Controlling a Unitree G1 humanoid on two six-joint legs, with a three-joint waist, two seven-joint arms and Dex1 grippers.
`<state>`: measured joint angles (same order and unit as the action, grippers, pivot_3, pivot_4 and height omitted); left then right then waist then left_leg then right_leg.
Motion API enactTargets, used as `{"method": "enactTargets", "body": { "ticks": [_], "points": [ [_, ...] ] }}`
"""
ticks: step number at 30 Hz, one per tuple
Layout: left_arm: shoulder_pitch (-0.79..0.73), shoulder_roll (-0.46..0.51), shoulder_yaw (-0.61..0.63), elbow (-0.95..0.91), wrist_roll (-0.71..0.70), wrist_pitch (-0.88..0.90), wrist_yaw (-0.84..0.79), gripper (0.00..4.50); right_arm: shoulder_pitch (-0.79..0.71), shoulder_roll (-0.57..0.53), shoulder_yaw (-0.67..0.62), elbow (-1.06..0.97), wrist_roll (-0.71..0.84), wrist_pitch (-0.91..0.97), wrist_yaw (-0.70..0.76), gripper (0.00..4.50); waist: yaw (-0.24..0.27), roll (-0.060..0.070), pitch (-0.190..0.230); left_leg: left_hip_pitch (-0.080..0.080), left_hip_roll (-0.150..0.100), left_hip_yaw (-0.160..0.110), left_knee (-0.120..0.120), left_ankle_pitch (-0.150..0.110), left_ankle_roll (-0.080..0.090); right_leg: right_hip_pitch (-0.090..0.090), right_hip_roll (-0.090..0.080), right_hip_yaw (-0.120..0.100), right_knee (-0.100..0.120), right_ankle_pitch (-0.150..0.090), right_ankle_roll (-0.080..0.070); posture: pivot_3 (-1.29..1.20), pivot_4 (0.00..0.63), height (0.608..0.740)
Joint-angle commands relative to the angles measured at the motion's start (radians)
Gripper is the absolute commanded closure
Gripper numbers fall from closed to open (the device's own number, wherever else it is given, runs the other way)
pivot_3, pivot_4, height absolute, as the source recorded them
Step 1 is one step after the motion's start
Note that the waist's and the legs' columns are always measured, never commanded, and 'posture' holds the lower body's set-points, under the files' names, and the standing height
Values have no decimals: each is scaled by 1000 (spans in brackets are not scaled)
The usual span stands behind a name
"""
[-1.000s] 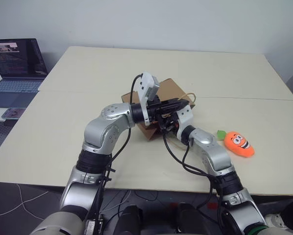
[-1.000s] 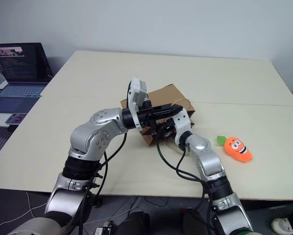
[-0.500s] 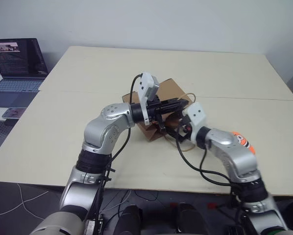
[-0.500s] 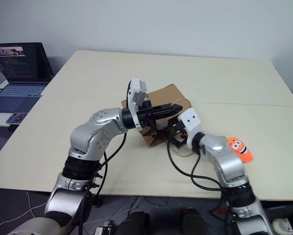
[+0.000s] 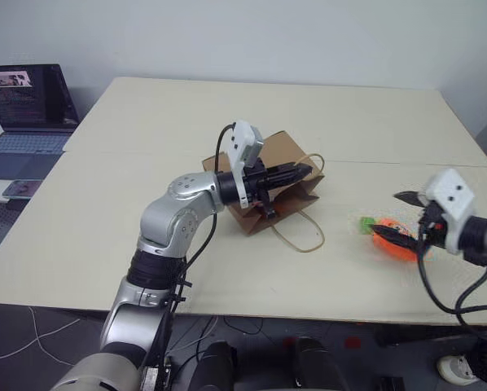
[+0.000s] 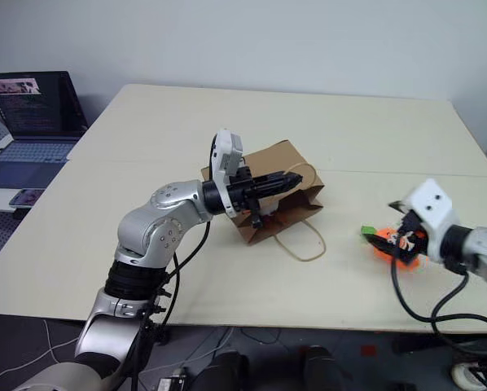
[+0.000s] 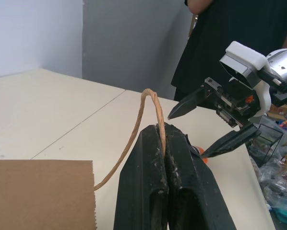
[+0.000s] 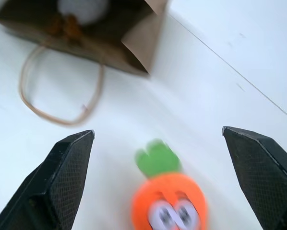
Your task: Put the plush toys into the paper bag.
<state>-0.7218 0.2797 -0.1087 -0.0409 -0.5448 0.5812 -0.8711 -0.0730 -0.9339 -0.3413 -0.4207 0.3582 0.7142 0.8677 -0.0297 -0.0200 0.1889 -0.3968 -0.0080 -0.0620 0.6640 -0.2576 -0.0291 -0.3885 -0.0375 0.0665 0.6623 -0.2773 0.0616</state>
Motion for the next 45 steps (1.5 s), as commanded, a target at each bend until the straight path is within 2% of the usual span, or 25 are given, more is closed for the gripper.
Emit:
{"method": "enactTargets", "body": {
  "ticks": [1, 8, 15, 18, 26, 29, 36, 40, 45],
  "points": [
    [-10, -6, 11, -18, -1, -25, -4, 4500, 27, -12, -32, 104, -34, -99, 12, 28, -1, 0, 0, 0, 0, 1, 0, 0, 0, 0, 0, 1, 0, 0, 0, 0, 150, 740],
    [-14, -9, 8, -9, 3, -37, -8, 4500, 17, -3, 35, 337, -58, -178, 42, 28, -1, 0, 0, 1, 0, 6, 1, 0, 0, 0, 0, 3, 1, 0, 0, 0, 150, 740],
    [-7, 0, 12, -23, 2, -35, -1, 4500, -29, -6, 74, 463, 3, -116, 135, 28, 0, 0, 0, 1, 1, 6, 1, 0, 0, 0, 0, 3, 1, 0, 0, 0, 150, 740],
    [-2, 4, 13, -30, 2, -33, 2, 4500, -30, -10, 83, 455, 37, -59, 163, 571, 0, 0, 0, 1, 1, 5, 1, 0, 0, 0, 0, 3, 1, 0, 0, 0, 150, 740],
    [0, 11, 14, -34, -2, -31, 7, 4500, -6, -5, 76, 404, 88, 7, 175, 3445, 1, 0, 0, 1, 1, 5, 1, 0, 0, 0, 0, 3, 1, 0, 0, 0, 150, 740],
    [-4, 14, 16, -31, -4, -30, 5, 4500, -1, -1, 48, 337, 117, 23, 164, 4387, 0, 0, 0, 1, 1, 5, 1, 0, 0, 0, 0, 3, 1, 0, 0, 0, 150, 740],
    [-9, 16, 21, -27, -12, -25, 3, 4500, -23, 12, 13, 33, 261, 175, 83, 4482, 0, 0, 0, 1, 1, 4, 1, 0, 0, 0, 0, 3, 1, 0, 0, 0, 150, 740],
    [-19, 14, 19, -20, -16, -21, -3, 4500, -137, 118, 72, -71, 342, 319, -80, 4482, -1, 0, 0, 1, 1, 2, 1, 0, 0, 0, 0, 3, 1, 0, 0, 0, 150, 740],
    [-26, 11, 16, -17, -19, -17, -9, 4500, -238, 243, 172, -69, 336, 418, -241, 4482, 1, 0, 0, 0, 1, -1, 1, 0, 0, -1, 0, 1, 1, 0, 0, 0, 150, 740]
  ]
}}
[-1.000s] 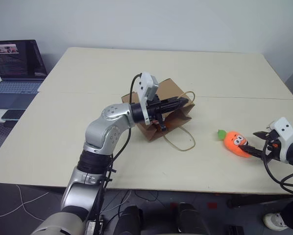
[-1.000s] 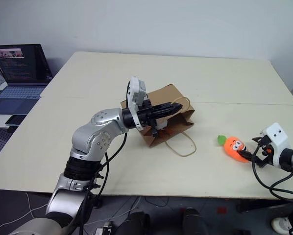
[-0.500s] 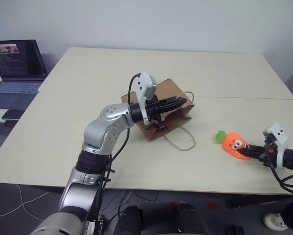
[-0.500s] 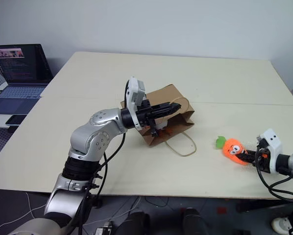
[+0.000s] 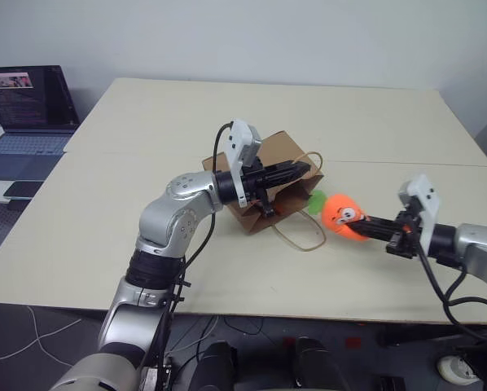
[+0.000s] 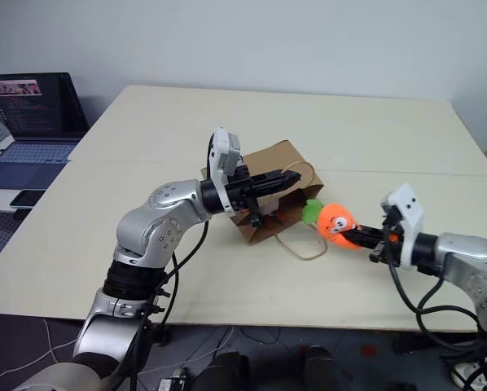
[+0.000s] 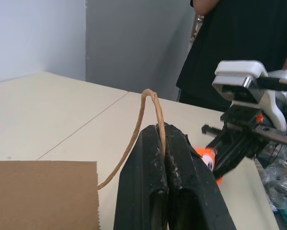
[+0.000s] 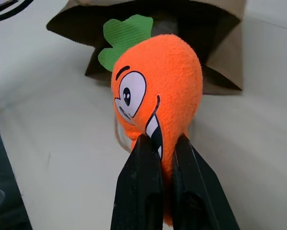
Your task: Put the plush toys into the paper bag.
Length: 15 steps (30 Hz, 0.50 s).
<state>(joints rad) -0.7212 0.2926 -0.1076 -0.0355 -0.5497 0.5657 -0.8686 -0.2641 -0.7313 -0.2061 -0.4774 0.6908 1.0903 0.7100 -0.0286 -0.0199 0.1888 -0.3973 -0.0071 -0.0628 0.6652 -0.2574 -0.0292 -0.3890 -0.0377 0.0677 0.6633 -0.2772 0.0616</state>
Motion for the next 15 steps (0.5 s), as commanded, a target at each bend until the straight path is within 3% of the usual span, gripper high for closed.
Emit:
{"method": "enactTargets", "body": {
  "ticks": [1, 15],
  "points": [
    [-27, -2, 15, -22, -15, -1, -12, 4500, -62, 58, 52, -4, -4, 54, -107, 4482, 0, 0, 0, 0, 0, 0, 0, 0, 0, 0, 0, 0, 0, 0, 0, 0, 150, 740],
    [-19, -4, 12, -49, -21, 20, -19, 4500, -234, 351, 160, 233, -159, -11, -359, 4482, -3, 0, 0, 0, 0, -2, -1, 0, 0, -1, 0, -1, 0, 0, 0, 0, 150, 740]
  ]
}}
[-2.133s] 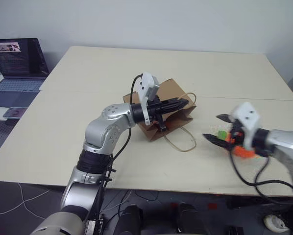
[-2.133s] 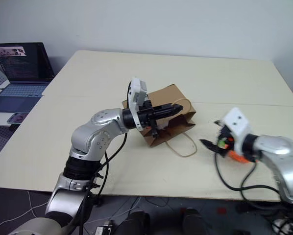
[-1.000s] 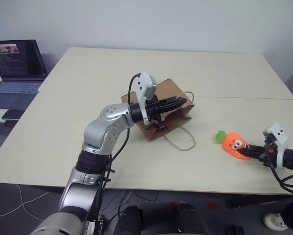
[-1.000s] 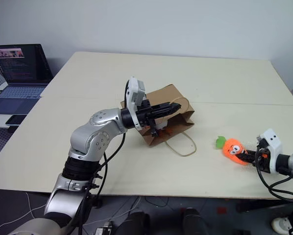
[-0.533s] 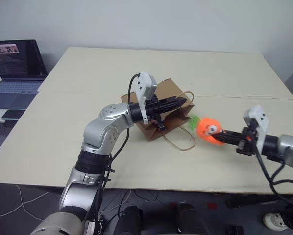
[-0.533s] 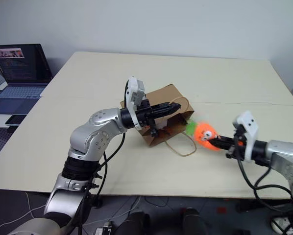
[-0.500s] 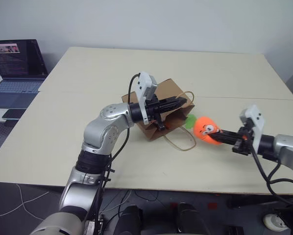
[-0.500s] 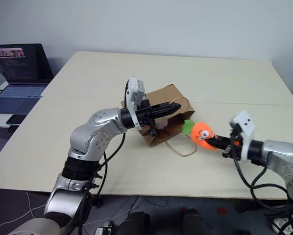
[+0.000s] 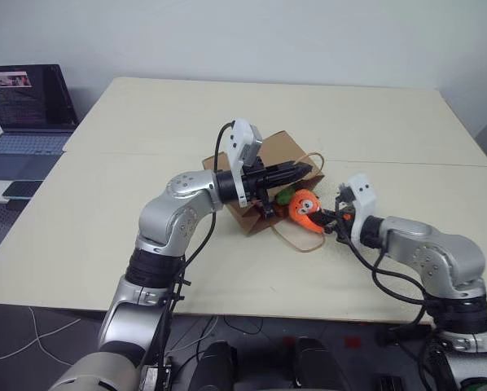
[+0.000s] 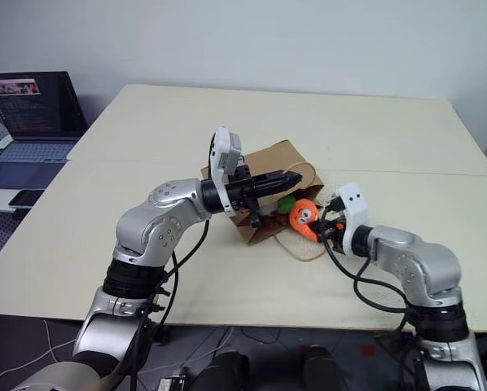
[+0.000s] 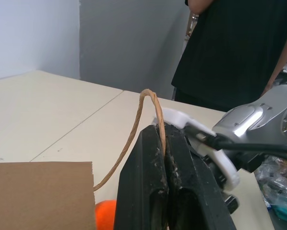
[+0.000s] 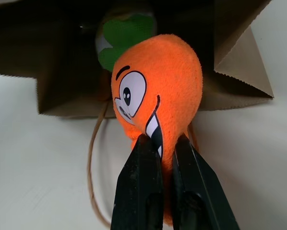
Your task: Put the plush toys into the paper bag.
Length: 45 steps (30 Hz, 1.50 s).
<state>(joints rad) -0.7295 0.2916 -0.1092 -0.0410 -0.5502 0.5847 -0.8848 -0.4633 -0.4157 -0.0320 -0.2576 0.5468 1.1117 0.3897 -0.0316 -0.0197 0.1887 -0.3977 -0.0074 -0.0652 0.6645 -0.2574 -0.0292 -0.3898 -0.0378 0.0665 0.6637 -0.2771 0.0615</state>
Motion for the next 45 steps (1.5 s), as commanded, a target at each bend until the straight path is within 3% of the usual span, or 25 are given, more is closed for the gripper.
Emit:
{"method": "enactTargets", "body": {
  "ticks": [1, 12, 22, 25, 35, 45],
  "points": [
    [-10, -4, 12, -47, -21, 3, -3, 4500, -46, 62, -23, 27, -16, -34, -54, 4482, 0, 0, 0, 0, 0, 0, 0, 0, 0, 0, 0, 0, 0, 0, 0, 0, 150, 740],
    [0, -11, 5, -62, -21, 17, -5, 4500, -169, 259, -80, 178, -45, -91, -194, 4482, -1, 0, 0, 0, 0, 0, -1, 0, 0, -1, 0, 0, 1, 0, 0, 0, 150, 740],
    [6, -11, 6, -72, -20, 28, -4, 4500, -236, 372, -53, 352, -148, -308, -256, 4482, -3, 0, 0, 0, 0, 0, -1, 0, 0, -2, 0, 0, 1, 0, 0, 0, 150, 740],
    [6, -10, 6, -72, -19, 29, -4, 4500, -236, 388, -32, 398, -191, -375, -265, 3695, -4, 1, 0, 0, 0, 1, -1, 0, 0, -2, 0, 0, 1, 0, 0, 0, 150, 740],
    [5, -13, 10, -54, -6, 17, 7, 4500, -194, 364, 9, 334, -229, -373, -223, 148, -4, 1, 0, -1, 0, 1, -2, 0, 0, -5, 0, 0, 2, 0, 0, 0, 150, 740],
    [5, -15, 11, -43, 3, 4, 9, 4500, -134, 237, 36, 122, -187, -208, -118, 34, -3, 1, 0, -2, 0, 1, -2, 0, 0, -5, 0, 0, 2, 0, 0, 0, 150, 740]
  ]
}}
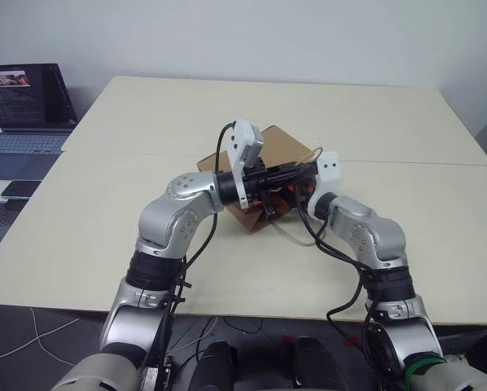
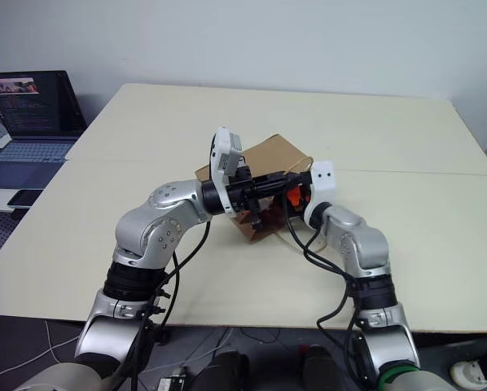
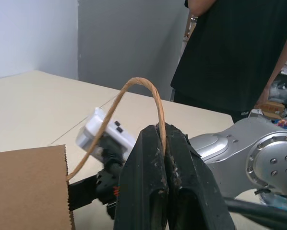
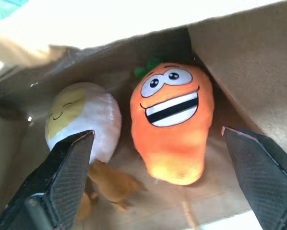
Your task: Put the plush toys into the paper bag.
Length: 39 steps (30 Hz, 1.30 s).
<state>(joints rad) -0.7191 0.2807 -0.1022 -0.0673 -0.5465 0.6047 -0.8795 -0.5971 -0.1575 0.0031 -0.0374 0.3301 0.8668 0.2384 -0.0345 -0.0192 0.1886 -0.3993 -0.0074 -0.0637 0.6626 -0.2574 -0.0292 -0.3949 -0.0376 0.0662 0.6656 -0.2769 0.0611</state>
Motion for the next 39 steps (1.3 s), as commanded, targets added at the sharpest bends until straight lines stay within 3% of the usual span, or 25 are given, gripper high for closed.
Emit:
{"method": "enactTargets", "body": {
  "ticks": [1, 7, 11, 17, 27, 39],
  "points": [
    [-6, -4, 4, -16, 0, -16, 4, 4500, 5, -39, 2, -122, 36, 54, 46, 34, 1, 0, 0, 0, 0, 0, 0, 0, 0, 0, 0, 0, 0, 0, 0, 0, 150, 740],
    [-9, -2, 5, -8, 8, -26, 4, 4500, 51, -168, -47, -304, 129, 205, 130, 34, 2, 0, 0, 0, 0, 0, 0, 0, 0, 0, 0, 0, 0, 0, 0, 0, 150, 740],
    [-33, 6, 31, 24, 12, -40, 6, 4500, 101, -314, -121, -435, 255, 325, 235, 34, 5, 0, 0, -1, 0, -1, 0, 0, 0, 0, 0, 0, -1, 0, 0, 0, 150, 740],
    [-71, 18, 64, 58, 6, -51, 2, 4500, 165, -397, -271, -459, 374, 416, 270, 34, 4, 0, 0, 0, 0, -1, 0, 0, 0, 2, 0, 0, -2, 0, 0, 0, 150, 740],
    [-115, 23, 96, 101, 12, -76, 5, 4500, 314, -257, -388, -381, 441, 479, 178, 34, 3, 0, 0, 0, 0, -1, 0, 0, 0, 2, 0, 0, -2, 0, 0, 0, 150, 740],
    [-129, 34, 104, 122, 19, -97, 5, 4500, 301, 43, -489, -275, 495, 517, -11, 34, 2, 0, 0, 0, 0, 0, 0, 0, 0, 1, 1, 1, -1, 0, 0, 0, 150, 740]
  ]
}}
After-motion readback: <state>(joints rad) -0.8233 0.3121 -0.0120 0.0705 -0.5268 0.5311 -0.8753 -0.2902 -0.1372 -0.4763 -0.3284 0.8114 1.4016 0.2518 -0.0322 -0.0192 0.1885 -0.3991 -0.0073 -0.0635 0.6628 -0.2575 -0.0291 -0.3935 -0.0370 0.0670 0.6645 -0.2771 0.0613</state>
